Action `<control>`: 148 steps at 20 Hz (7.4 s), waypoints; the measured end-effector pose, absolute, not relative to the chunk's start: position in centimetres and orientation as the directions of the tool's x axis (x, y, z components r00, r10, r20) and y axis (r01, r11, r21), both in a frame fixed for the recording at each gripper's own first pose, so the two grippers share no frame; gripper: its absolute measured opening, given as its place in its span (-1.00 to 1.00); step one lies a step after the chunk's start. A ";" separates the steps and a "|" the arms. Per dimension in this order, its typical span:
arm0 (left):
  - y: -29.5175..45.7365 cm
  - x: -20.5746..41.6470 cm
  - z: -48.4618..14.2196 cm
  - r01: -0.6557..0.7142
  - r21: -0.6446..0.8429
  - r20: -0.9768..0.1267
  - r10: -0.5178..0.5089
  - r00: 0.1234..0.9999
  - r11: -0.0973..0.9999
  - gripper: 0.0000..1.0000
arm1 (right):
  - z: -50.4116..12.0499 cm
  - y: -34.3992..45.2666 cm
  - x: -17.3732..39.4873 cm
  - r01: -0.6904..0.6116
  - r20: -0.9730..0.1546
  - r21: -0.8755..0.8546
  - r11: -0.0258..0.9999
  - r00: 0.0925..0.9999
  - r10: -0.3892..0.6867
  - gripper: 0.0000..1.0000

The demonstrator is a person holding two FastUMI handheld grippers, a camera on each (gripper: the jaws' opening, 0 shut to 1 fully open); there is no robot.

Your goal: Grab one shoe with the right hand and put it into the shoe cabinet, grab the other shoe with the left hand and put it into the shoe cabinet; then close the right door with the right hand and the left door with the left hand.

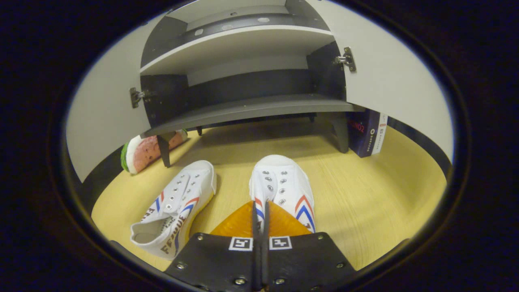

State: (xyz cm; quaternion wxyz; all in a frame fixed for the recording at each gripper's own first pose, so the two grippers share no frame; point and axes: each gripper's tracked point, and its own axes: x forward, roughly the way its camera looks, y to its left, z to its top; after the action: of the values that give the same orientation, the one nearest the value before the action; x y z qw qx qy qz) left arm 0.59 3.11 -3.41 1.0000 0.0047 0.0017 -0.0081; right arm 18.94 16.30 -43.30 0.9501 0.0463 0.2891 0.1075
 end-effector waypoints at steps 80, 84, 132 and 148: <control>-4.0 11.3 -26.7 0.095 -0.048 -0.250 -0.104 0.963 0.994 0.99 | -8.4 3.9 5.5 -0.130 -0.002 0.092 0.987 0.991 0.131 0.97; -4.7 13.6 -33.9 0.125 -0.035 -0.390 -0.129 0.912 0.992 1.00 | -9.1 3.0 4.0 -0.135 0.028 0.135 0.982 0.991 0.132 0.97; -2.0 10.5 -12.4 0.163 -0.073 -0.239 -0.176 0.955 0.984 -1.00 | -11.0 -3.8 -0.8 -0.108 0.043 0.159 0.981 0.994 0.102 0.90; -2.2 13.2 -10.6 0.060 -0.095 -0.233 -0.081 0.969 0.994 -0.99 | -12.8 -10.9 -1.5 -0.053 0.031 0.273 0.961 0.998 0.046 0.96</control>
State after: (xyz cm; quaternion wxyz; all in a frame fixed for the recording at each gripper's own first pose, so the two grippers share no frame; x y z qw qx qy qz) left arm 13.23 -2.16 -10.57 0.9913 -0.0435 0.1193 -0.0357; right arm -1.49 -10.88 -12.79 0.9900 0.1382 -0.0123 0.0251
